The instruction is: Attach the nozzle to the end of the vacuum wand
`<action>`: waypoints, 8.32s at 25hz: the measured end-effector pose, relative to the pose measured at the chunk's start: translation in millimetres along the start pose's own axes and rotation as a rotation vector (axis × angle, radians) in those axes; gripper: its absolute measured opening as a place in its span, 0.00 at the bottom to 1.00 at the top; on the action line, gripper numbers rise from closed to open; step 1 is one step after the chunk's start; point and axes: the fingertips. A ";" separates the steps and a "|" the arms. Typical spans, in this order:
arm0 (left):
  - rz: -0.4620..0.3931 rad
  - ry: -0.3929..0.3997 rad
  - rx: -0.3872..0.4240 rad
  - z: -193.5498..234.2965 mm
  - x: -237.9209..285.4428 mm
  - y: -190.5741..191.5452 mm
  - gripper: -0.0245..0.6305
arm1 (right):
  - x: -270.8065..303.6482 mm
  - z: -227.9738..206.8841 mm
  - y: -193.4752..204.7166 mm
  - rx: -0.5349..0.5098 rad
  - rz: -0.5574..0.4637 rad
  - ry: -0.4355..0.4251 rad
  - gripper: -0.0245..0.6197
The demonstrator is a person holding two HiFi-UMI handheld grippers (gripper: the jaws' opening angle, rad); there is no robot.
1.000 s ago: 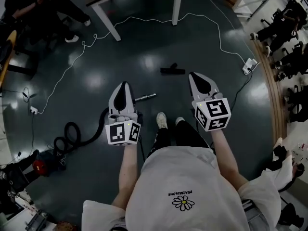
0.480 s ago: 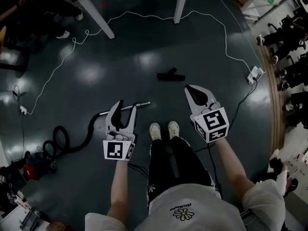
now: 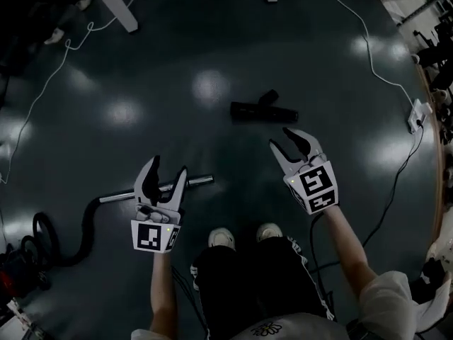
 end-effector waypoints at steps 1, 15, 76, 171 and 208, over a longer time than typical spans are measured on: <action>-0.016 0.018 0.019 4.5 9.8 20.2 0.45 | 22.4 2.4 24.7 -0.020 0.010 0.002 0.31; -0.087 0.043 -0.095 14.2 43.4 145.6 0.55 | 194.9 -34.7 169.1 -0.606 0.338 0.313 0.26; 0.636 0.344 0.689 -6.4 11.0 254.5 0.27 | 129.5 188.1 128.3 -0.467 0.219 -0.683 0.38; -0.111 -0.142 -0.217 25.7 118.1 15.0 0.04 | 60.9 -29.6 -40.5 0.336 -0.245 0.164 0.05; -0.172 -0.070 -0.044 -287.1 -115.0 -664.5 0.04 | -505.5 -72.5 -623.8 0.197 -0.509 0.170 0.05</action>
Point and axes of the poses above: the fingertips, and each gripper's own axes: x forward along the fingers, z to its left, y out of its underside, and after that the axes turned 14 degrees about -x, right-handed
